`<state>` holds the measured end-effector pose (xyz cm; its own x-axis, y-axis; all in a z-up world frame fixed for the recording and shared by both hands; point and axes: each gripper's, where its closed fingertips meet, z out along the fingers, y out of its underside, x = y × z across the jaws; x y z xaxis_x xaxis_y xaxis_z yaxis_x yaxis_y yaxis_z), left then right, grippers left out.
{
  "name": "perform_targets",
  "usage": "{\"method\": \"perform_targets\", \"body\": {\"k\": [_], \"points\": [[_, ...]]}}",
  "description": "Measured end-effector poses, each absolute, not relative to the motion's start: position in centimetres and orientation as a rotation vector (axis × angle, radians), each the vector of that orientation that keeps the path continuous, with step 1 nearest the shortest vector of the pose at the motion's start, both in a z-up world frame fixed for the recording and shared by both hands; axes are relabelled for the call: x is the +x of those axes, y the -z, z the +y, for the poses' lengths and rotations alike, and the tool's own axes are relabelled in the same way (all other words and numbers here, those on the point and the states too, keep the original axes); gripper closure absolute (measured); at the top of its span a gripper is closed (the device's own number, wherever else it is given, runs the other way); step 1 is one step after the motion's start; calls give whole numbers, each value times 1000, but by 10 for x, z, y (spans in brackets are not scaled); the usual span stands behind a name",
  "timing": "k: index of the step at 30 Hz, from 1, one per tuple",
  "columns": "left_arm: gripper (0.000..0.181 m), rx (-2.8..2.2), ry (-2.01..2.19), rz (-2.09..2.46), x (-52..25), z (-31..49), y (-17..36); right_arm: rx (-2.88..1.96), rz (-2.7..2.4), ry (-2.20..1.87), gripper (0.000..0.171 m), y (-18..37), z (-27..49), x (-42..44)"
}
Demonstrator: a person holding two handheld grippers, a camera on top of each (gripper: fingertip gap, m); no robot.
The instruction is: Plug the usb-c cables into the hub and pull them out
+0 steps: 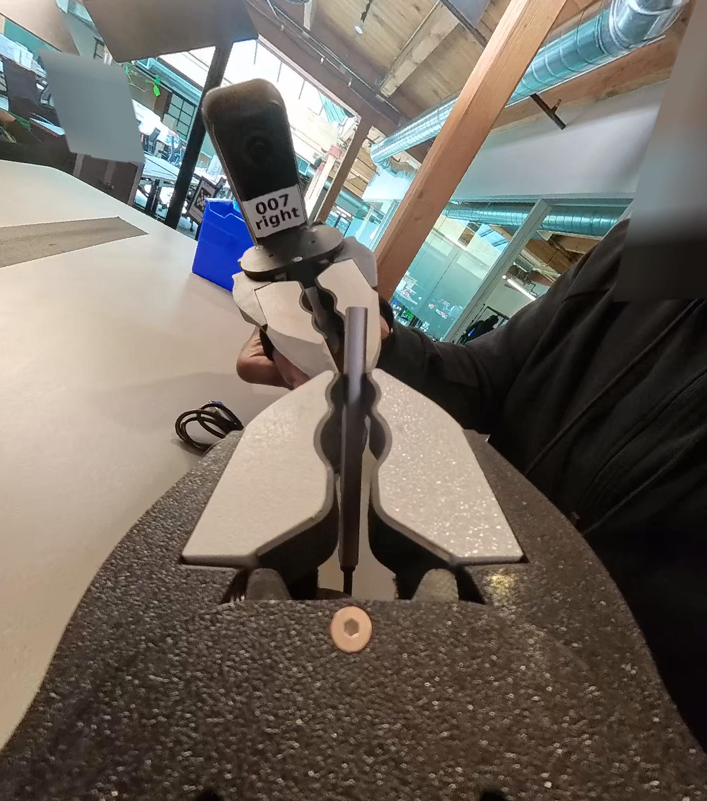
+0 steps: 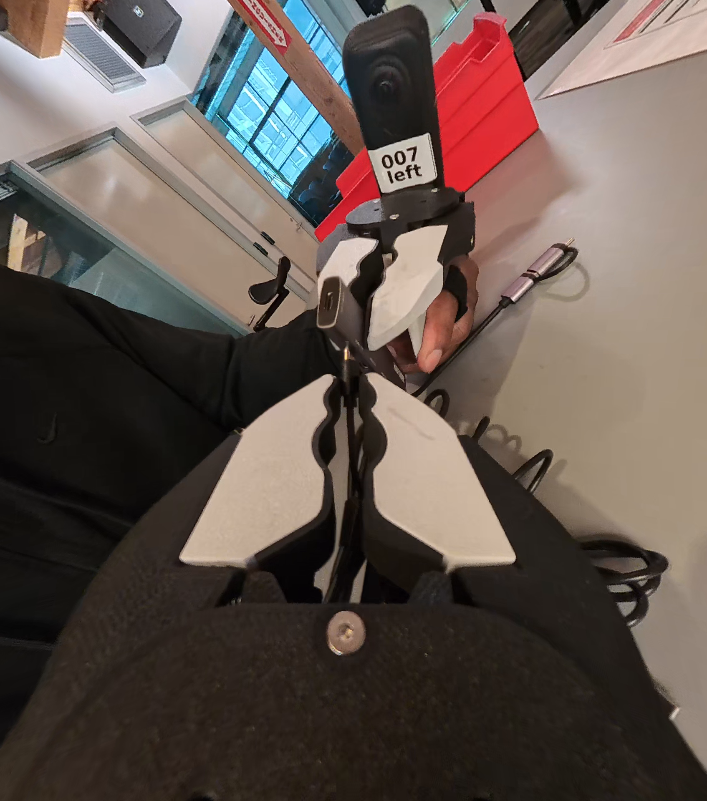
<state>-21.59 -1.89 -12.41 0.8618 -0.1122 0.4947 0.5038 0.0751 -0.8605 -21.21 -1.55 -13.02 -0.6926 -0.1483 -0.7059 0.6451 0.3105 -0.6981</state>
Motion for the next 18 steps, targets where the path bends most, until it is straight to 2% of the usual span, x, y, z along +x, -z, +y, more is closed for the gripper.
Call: {"method": "perform_targets", "body": {"k": [18], "points": [[172,-1584,346,-347,-217,-5,139,491,1993,1382,165,139,-8,-217]]}}
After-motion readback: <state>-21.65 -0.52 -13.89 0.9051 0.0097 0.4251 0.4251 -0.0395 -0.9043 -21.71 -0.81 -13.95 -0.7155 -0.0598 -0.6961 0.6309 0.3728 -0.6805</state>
